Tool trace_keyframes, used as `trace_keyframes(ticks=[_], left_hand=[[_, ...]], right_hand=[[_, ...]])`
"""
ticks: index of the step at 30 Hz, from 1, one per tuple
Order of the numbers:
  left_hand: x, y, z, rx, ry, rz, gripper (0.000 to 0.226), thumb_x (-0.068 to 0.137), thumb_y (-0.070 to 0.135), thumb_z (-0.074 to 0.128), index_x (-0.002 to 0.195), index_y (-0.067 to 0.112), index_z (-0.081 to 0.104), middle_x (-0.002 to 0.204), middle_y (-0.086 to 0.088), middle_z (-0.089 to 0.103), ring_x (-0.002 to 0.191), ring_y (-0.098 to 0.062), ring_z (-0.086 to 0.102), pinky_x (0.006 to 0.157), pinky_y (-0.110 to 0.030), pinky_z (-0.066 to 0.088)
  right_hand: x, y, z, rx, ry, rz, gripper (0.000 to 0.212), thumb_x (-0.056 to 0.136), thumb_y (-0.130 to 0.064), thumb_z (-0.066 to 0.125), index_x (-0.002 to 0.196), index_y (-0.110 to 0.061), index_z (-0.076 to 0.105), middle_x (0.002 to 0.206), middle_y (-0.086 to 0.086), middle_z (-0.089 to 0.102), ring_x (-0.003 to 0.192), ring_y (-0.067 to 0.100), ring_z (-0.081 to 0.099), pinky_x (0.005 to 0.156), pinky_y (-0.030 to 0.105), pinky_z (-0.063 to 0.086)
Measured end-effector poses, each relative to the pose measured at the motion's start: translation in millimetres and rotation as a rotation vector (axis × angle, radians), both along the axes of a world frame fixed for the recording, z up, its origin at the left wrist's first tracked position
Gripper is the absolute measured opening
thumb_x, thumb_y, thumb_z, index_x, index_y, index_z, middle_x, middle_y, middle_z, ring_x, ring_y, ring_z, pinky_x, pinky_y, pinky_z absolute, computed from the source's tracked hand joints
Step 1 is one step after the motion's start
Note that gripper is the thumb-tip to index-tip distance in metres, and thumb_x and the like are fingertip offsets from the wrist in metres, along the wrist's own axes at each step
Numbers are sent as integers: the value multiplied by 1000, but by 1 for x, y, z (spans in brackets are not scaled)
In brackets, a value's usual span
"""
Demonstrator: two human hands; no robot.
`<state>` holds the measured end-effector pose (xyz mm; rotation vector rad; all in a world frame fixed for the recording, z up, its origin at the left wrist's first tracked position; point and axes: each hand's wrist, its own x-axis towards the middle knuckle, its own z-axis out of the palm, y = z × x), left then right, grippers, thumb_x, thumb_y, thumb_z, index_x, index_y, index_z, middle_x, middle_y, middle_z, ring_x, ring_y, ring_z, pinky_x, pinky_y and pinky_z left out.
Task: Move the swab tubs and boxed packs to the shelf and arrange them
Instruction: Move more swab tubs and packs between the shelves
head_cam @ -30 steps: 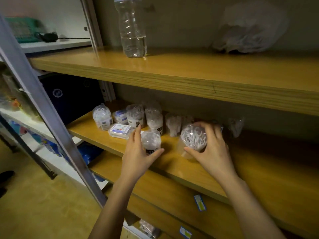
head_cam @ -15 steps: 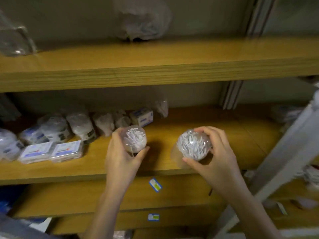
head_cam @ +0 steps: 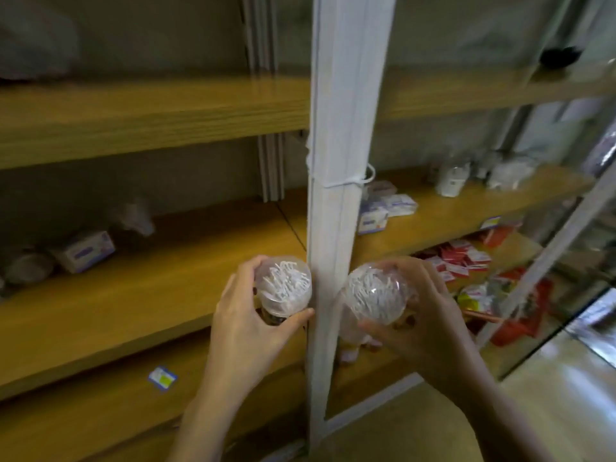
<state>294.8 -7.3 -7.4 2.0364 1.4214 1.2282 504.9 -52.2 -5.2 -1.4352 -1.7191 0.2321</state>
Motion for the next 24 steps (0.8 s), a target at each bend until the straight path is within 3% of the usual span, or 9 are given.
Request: trace_keyframes(ticks=[2, 6, 9, 11, 14, 18, 21, 24], left_hand=[[33, -5, 0, -12, -4, -37, 75, 57, 37, 82, 117, 37, 36, 112, 24, 45, 101, 16, 37, 77, 2, 28], [99, -7, -1, -28, -11, -97, 76, 57, 36, 83, 118, 32, 39, 115, 15, 47, 109, -1, 43, 82, -7, 31], [141, -3, -3, -39, -6, -147, 75, 56, 38, 82, 117, 34, 39, 115, 13, 51, 109, -5, 47, 89, -22, 43], [166, 0, -4, -50, -8, -162, 75, 56, 38, 82, 118, 33, 40, 114, 11, 52, 109, -7, 48, 90, -28, 45], [199, 9, -6, -44, 3, -188, 74, 56, 38, 83, 116, 32, 40, 114, 10, 52, 108, -7, 49, 89, -25, 44], [242, 28, -7, -39, 17, -221, 77, 57, 36, 83, 122, 19, 44, 117, 6, 52, 110, -12, 48, 94, -35, 44], [273, 49, -8, 7, 57, -232, 76, 59, 36, 82, 123, 17, 44, 115, 6, 47, 110, -12, 45, 93, -29, 41], [304, 73, -12, 3, 52, -243, 72, 61, 36, 81, 121, 20, 44, 113, 10, 43, 108, -7, 42, 88, -14, 33]], right_hand=[[34, -10, 2, 7, -4, -41, 77, 55, -21, 85, 108, -49, 36, 114, -30, 37, 107, -17, 39, 75, 9, 42], [97, -24, -2, -1, -33, -104, 75, 55, -27, 83, 109, -50, 36, 115, -36, 32, 108, -18, 37, 78, 11, 40], [138, -30, -8, 24, -44, -142, 79, 54, -26, 85, 110, -51, 35, 115, -35, 32, 109, -20, 36, 78, 9, 41], [162, -31, -11, 22, -28, -174, 76, 54, -27, 85, 114, -44, 41, 116, -33, 33, 110, -19, 37, 80, 15, 45], [194, -28, -15, 10, -5, -224, 74, 54, -31, 84, 117, -36, 45, 116, -30, 34, 105, -5, 44, 82, 27, 50], [231, -16, -18, 2, 8, -247, 76, 57, -28, 83, 114, -47, 39, 118, -35, 33, 107, 1, 44, 86, 33, 52], [256, -3, -21, -10, 40, -257, 77, 56, -27, 85, 114, -49, 39, 118, -36, 33, 108, -2, 45, 87, 36, 53], [282, 17, -25, -5, 35, -262, 76, 57, -31, 85, 115, -48, 40, 118, -36, 33, 106, -6, 42, 87, 31, 50]])
